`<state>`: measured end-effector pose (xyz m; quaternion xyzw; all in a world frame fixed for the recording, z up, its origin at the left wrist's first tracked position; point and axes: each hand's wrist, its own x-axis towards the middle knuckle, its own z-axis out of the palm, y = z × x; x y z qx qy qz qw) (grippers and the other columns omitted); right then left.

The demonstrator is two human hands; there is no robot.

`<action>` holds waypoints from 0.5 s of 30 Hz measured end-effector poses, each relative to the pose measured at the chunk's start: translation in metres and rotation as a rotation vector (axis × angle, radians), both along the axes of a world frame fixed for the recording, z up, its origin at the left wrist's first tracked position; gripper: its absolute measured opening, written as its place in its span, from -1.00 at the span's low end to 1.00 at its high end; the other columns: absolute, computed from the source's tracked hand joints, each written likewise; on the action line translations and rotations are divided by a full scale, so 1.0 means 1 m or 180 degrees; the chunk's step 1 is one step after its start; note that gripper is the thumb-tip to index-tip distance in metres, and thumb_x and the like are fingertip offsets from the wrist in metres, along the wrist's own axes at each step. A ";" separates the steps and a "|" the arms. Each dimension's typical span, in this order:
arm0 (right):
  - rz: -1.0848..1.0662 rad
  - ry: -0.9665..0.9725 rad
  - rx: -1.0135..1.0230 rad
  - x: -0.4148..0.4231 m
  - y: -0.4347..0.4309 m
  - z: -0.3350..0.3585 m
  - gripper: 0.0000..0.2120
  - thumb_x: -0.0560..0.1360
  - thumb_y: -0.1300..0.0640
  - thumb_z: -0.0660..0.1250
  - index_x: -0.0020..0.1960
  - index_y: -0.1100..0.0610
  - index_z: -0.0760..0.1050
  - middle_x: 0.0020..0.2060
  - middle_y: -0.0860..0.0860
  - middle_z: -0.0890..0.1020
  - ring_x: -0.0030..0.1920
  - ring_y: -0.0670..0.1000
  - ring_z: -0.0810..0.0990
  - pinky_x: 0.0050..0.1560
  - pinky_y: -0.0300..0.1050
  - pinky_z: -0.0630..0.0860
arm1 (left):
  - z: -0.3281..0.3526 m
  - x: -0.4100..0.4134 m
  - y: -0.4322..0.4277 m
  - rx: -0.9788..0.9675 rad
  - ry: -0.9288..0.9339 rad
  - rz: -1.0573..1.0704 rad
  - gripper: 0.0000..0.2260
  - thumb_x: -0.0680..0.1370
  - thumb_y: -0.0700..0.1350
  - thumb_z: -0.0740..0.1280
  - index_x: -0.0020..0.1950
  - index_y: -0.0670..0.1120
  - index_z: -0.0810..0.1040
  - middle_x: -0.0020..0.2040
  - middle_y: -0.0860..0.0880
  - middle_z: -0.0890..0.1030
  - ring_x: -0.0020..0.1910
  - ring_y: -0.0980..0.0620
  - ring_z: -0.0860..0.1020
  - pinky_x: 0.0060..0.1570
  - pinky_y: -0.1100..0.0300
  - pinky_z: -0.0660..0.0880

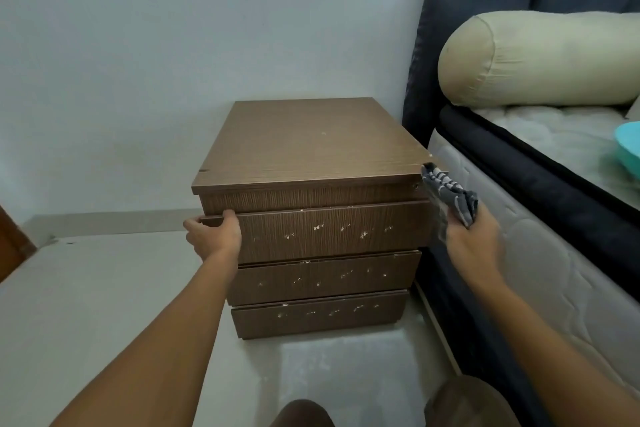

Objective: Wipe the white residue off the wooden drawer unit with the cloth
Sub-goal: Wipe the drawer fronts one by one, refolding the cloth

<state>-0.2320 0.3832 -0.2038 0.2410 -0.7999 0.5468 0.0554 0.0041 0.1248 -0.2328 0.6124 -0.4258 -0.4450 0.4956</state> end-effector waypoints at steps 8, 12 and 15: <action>-0.0071 0.1381 0.1047 -0.013 0.009 0.014 -0.65 0.46 0.21 0.35 0.23 0.02 0.48 -0.04 0.07 0.66 -0.08 0.14 0.61 -0.20 -0.11 0.43 | -0.007 0.008 0.012 -0.0093 0.0138 -0.0095 -0.59 0.54 -0.06 0.38 0.30 -0.08 0.29 0.29 -0.16 0.41 0.15 -0.12 0.52 -0.08 0.20 0.46; 0.0506 0.1539 0.1819 -0.004 -0.009 0.009 -0.60 0.45 0.22 0.34 0.27 0.05 0.47 0.13 0.09 0.63 0.14 0.15 0.56 0.18 0.08 0.48 | -0.006 0.012 0.015 -0.0103 0.0173 -0.0145 -0.57 0.54 -0.07 0.38 0.32 -0.09 0.28 0.30 -0.17 0.41 0.17 -0.13 0.51 -0.05 0.18 0.47; 0.0871 0.1248 0.2015 0.006 -0.022 0.001 -0.47 0.46 0.25 0.31 0.41 0.08 0.37 0.35 0.12 0.50 0.38 0.14 0.40 0.39 0.09 0.32 | -0.005 0.015 0.015 -0.0049 0.0144 -0.0218 -0.57 0.54 -0.04 0.38 0.32 -0.08 0.28 0.31 -0.17 0.41 0.18 -0.14 0.50 -0.02 0.15 0.47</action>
